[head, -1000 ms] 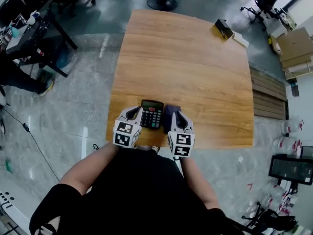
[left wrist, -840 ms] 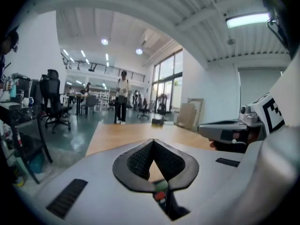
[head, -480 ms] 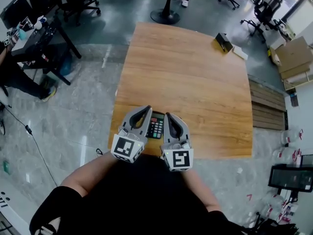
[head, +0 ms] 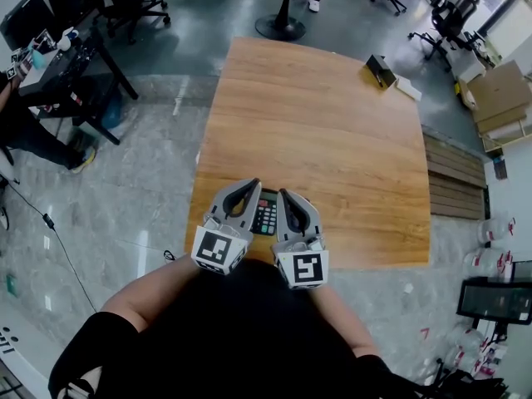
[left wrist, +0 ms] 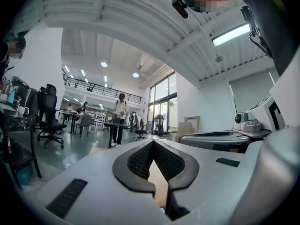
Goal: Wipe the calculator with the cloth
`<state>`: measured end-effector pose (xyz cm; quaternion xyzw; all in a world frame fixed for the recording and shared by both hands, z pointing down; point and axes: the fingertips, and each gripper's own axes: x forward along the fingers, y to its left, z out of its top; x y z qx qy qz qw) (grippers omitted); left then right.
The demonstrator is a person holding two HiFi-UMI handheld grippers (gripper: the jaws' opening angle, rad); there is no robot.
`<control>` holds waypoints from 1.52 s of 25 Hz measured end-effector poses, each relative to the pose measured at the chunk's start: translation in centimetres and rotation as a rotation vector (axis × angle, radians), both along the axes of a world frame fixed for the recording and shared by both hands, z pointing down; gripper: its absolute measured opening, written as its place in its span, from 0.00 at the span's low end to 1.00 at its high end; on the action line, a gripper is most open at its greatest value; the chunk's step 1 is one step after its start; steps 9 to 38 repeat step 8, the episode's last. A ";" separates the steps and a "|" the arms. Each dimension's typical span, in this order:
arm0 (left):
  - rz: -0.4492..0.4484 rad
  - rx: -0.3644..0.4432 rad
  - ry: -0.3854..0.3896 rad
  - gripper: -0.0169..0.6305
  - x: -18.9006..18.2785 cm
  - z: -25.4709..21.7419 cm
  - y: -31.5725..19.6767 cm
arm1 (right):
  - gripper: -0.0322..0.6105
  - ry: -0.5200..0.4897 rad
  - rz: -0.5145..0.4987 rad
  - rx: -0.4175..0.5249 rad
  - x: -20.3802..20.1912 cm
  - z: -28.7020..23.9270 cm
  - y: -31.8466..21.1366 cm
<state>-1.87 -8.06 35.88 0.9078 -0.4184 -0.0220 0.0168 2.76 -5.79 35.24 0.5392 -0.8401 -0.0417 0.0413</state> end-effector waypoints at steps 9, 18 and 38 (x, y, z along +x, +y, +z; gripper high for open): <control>-0.003 0.001 -0.010 0.04 0.0 0.2 -0.2 | 0.07 0.002 0.007 0.003 0.1 -0.2 -0.2; -0.003 0.001 -0.010 0.04 0.0 0.2 -0.2 | 0.07 0.002 0.007 0.003 0.1 -0.2 -0.2; -0.003 0.001 -0.010 0.04 0.0 0.2 -0.2 | 0.07 0.002 0.007 0.003 0.1 -0.2 -0.2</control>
